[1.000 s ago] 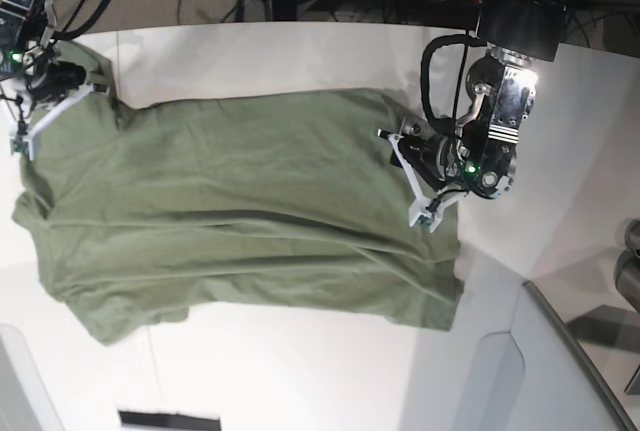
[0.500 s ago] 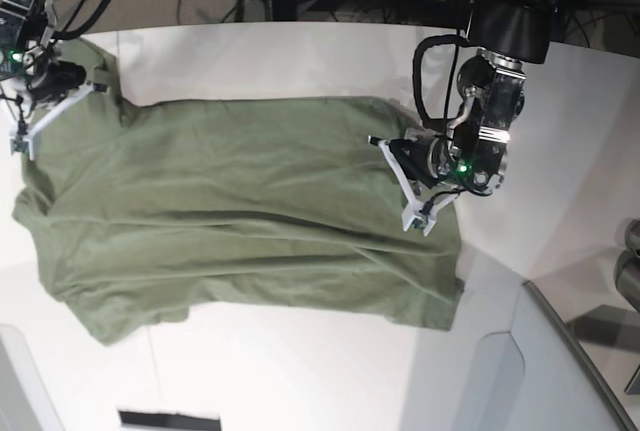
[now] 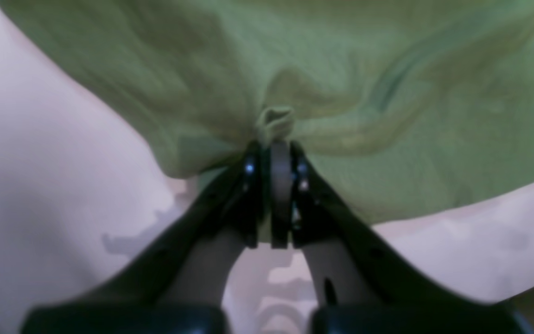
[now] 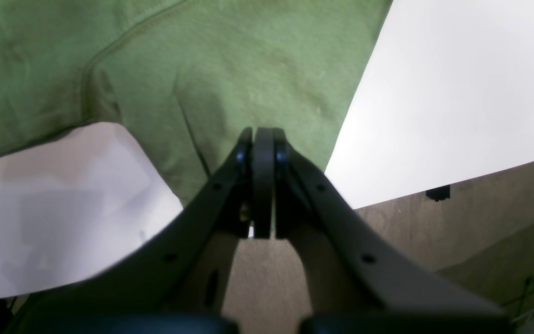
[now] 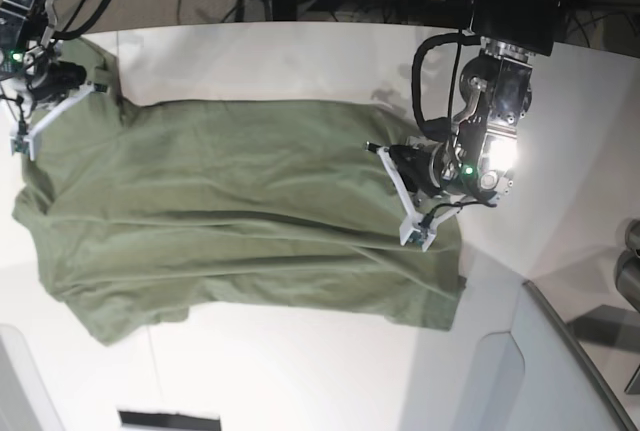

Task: Layout the t-shirt on the table in an organized manner, then fold the t-shirt properly
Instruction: 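Grasp the shirt shoulder edges with both grippers and hold them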

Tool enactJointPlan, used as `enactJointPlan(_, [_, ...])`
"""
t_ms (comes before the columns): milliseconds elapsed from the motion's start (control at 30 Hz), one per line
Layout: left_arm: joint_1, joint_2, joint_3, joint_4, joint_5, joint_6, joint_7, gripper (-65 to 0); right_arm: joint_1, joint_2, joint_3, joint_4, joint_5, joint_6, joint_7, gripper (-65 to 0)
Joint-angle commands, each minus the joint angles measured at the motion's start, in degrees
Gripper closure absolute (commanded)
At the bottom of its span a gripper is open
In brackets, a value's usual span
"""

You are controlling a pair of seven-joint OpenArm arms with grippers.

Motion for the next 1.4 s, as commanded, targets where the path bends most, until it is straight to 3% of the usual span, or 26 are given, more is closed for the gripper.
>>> enactJointPlan(0, [-0.5, -0.7, -0.2, 1.9, 0.0, -0.2, 0.5, 0.0, 0.2, 0.7, 0.0, 0.8, 0.0, 0.0, 0.7, 0.0])
enactJointPlan(133, [1.0, -1.3, -0.2, 4.0, 0.0, -0.2, 1.1, 0.0, 0.2, 0.7, -0.2, 0.9, 0.0, 0.4, 0.0, 0.0])
enactJointPlan(300, [1.4, -2.4, -0.1, 3.2, 0.0, -0.2, 1.1, 0.0, 0.2, 1.8, -7.7, 1.8, 0.0, 10.4, -4.8, 0.0])
enactJointPlan(433, [1.8, -2.4, -0.2, 3.0, 0.0, -0.2, 1.0, 0.0, 0.3, 1.4, -10.9, 3.0, -0.1, 10.2, -5.2, 0.0])
enactJointPlan(533, [2.3, -2.3, -0.2, 3.0, 0.0, -0.2, 0.9, -6.7, 0.3, 1.1, -11.4, 2.9, -0.1, 10.2, -5.2, 0.0])
enactJointPlan(867, [2.3, -2.1, -0.1, 2.9, -0.5, -0.2, 0.9, -8.4, 0.3, 1.1, -11.6, 2.5, -0.1, 10.2, -5.2, 0.0])
enactJointPlan(1067, [3.2, -2.1, -0.2, 2.9, -0.5, -0.2, 0.9, -24.7, 0.2, 1.1, -11.5, 2.5, -0.1, 10.2, -5.3, 0.0])
enactJointPlan(1367, [3.7, -2.1, -0.2, 2.9, -0.5, -0.2, 0.8, -24.4, 0.2, 1.1, -11.4, 2.5, -0.1, 10.2, -5.3, 0.0])
